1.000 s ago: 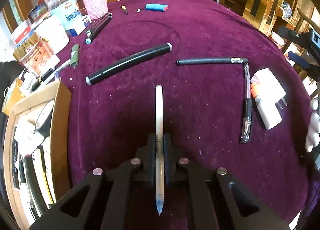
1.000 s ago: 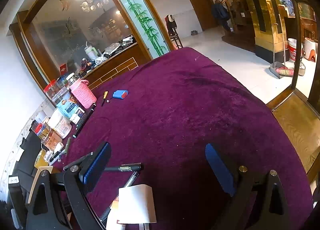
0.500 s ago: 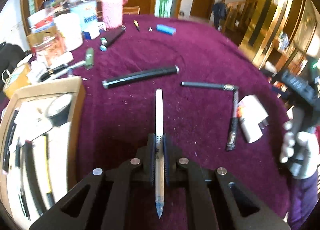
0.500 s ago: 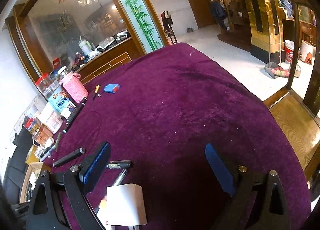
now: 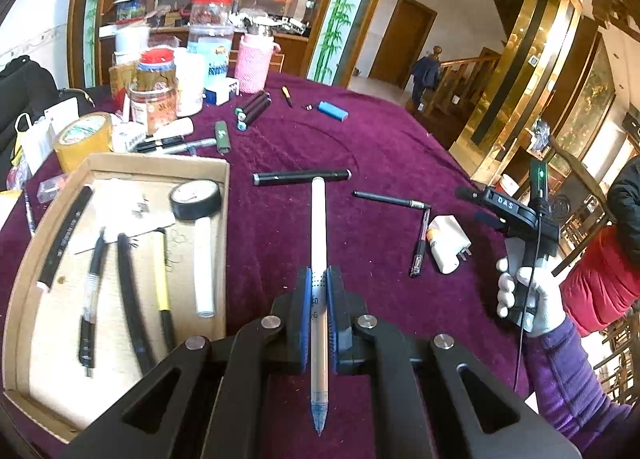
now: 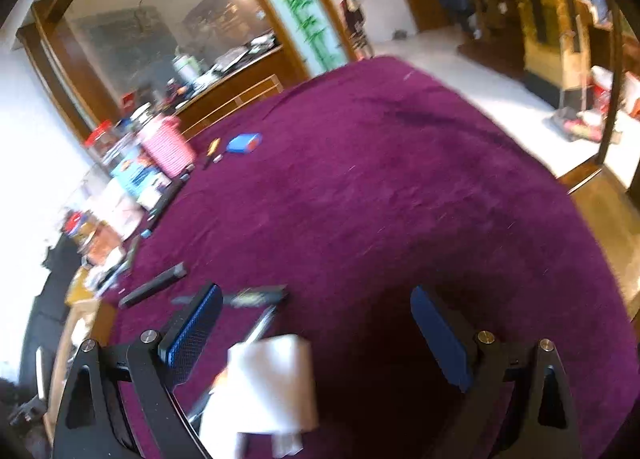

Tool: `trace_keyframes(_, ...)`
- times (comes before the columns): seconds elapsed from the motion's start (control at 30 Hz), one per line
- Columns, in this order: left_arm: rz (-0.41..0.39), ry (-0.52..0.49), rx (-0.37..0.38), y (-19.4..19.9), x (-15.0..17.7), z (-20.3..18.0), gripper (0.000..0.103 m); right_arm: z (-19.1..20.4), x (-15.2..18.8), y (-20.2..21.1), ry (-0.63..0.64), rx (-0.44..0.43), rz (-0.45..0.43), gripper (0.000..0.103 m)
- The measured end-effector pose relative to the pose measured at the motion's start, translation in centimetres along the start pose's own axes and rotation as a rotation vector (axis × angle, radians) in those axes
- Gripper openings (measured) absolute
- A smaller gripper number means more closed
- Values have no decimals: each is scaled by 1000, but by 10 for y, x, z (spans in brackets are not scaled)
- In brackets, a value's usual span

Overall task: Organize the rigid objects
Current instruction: 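Carry the white pen toward the tray with left while right grasps the white charger, then release the white pen into the tray with left while right sets the charger in the tray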

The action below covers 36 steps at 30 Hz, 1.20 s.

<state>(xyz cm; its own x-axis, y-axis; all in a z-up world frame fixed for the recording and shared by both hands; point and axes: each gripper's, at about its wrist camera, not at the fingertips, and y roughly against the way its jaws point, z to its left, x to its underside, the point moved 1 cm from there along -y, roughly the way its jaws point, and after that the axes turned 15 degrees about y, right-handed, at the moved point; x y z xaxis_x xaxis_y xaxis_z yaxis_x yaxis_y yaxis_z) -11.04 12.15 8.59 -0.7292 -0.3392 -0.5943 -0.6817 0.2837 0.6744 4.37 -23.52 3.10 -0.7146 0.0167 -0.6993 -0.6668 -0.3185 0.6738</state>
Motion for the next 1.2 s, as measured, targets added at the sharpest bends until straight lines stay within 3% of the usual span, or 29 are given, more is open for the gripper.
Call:
trace_keyframes(0.07,-12,6,11,7,-1,6,7,16,5,4,31,-50,22,97)
trace_keyframes(0.17,-15,28,22,11,-1,18,7,41,16,-1,111,-24,90,95)
trace_keyframes(0.23,-12,48,26,12,1,26,7,53,20,-7,168,36,134,78)
trace_keyframes(0.27,-11,55,27,12,2,29,7,56,21,-11,180,43,154,63)
trace_keyframes(0.3,-10,64,29,13,3,33,7,59,23,-16,188,56,185,58)
trace_keyframes(0.47,-31,78,16,23,5,45,7,66,22,-24,222,167,200,54)
trace_keyframes(0.63,-66,112,11,38,3,62,7,69,29,-33,268,213,230,50)
trace_keyframes(0.8,-108,155,-23,55,-1,90,7,59,32,-11,162,117,189,50)
trace_keyframes(0.93,-120,219,-95,61,-3,125,7,70,29,11,127,41,132,50)
trace_keyframes(1.2,-44,319,-191,47,1,172,7,155,19,30,219,-169,89,50)
